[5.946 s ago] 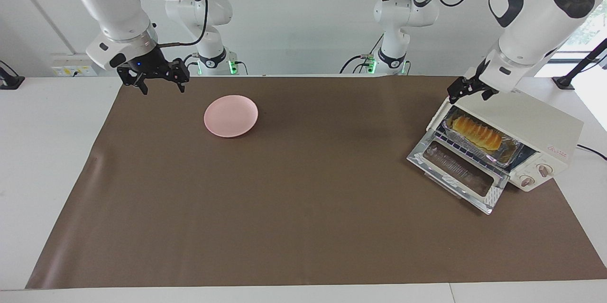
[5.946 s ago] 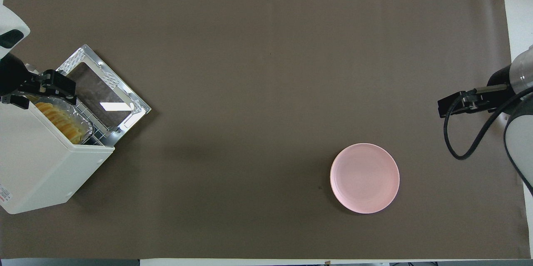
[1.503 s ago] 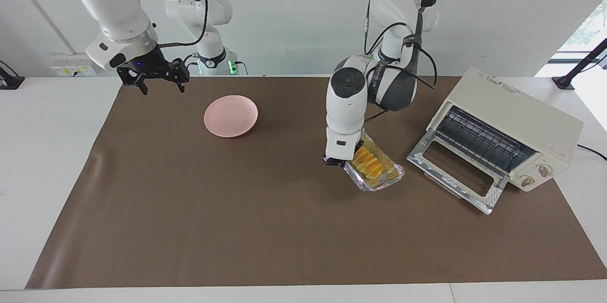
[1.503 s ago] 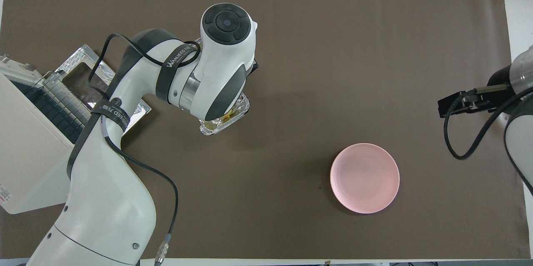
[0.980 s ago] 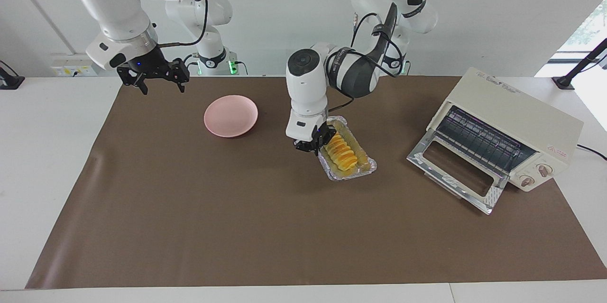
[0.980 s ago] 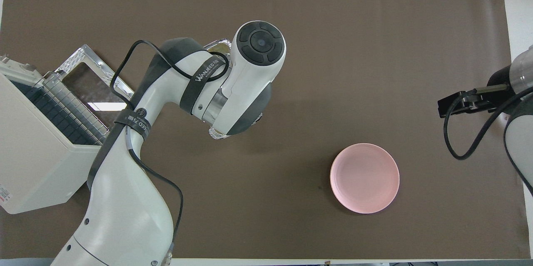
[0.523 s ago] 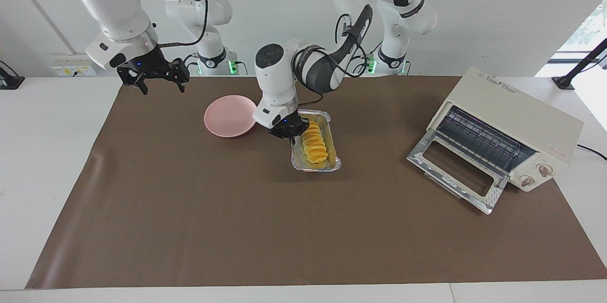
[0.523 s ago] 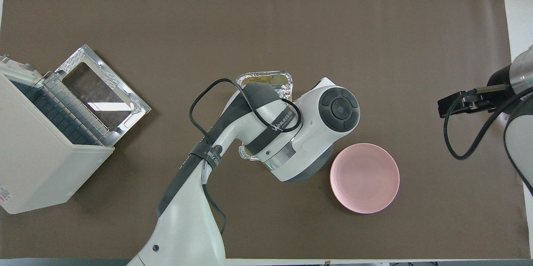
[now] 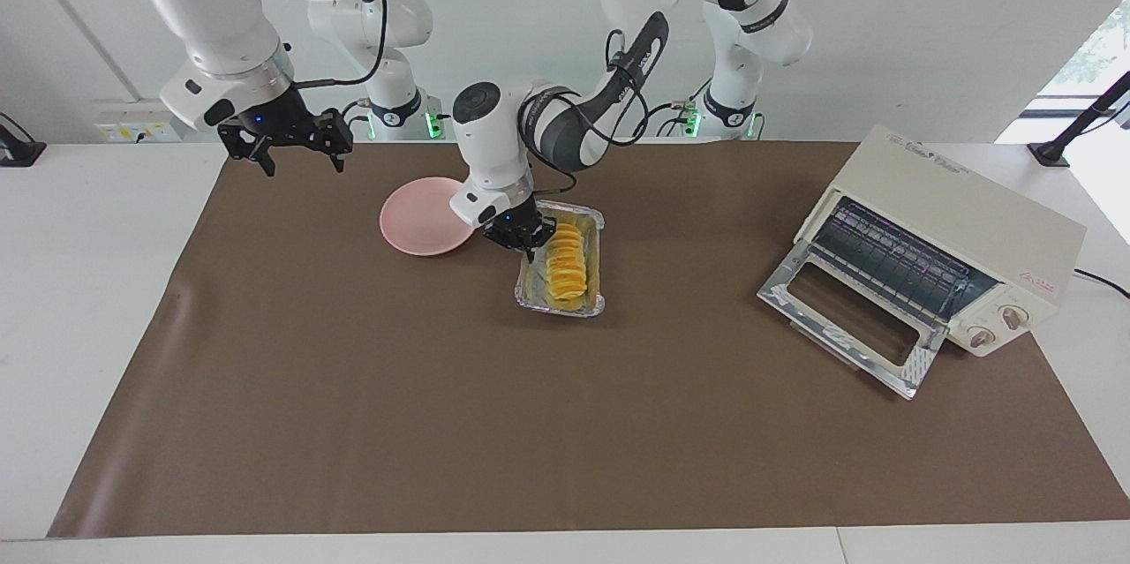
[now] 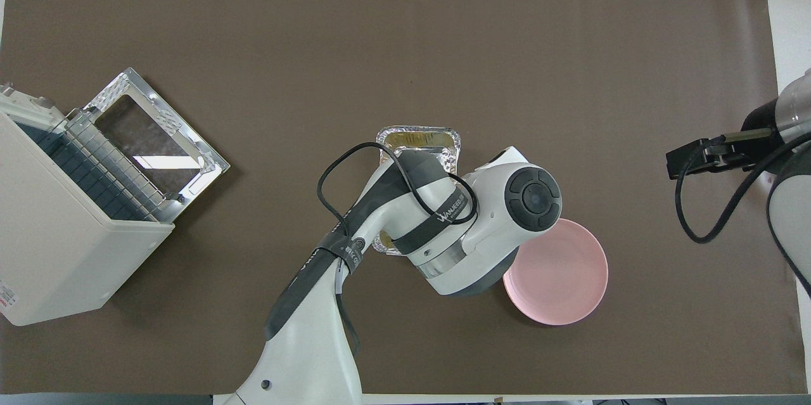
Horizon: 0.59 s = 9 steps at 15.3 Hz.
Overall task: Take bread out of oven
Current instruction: 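Lower the foil tray onto the table beside the pink plate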
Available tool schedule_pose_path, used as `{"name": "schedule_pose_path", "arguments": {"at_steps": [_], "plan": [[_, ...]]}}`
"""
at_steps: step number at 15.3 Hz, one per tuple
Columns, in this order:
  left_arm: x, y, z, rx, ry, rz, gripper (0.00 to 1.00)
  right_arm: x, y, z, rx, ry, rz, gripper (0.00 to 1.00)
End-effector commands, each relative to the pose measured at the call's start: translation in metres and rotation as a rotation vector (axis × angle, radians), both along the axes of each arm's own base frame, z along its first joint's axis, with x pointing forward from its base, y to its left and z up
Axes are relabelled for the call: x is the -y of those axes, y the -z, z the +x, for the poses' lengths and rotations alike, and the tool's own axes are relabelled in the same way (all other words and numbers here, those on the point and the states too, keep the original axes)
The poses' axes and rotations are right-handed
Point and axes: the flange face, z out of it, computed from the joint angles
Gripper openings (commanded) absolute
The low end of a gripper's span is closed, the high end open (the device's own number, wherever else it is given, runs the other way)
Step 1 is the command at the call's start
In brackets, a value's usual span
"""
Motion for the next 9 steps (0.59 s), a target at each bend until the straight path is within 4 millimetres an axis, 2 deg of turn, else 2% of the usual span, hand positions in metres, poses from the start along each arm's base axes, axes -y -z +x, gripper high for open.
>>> {"name": "schedule_pose_path", "arguments": {"at_steps": [1, 7, 9], "plan": [[0.005, 0.013, -0.006, 0.016, -0.040, 0.010, 0.00, 0.004, 0.000, -0.006, 0.004, -0.021, -0.014, 1.00], [0.006, 0.030, -0.012, 0.004, -0.038, 0.027, 0.00, 0.004, 0.000, -0.006, 0.004, -0.021, -0.014, 1.00], [0.005, 0.030, -0.011, 0.006, -0.040, 0.025, 0.00, 0.004, 0.000, -0.006, 0.004, -0.021, -0.014, 1.00]]}}
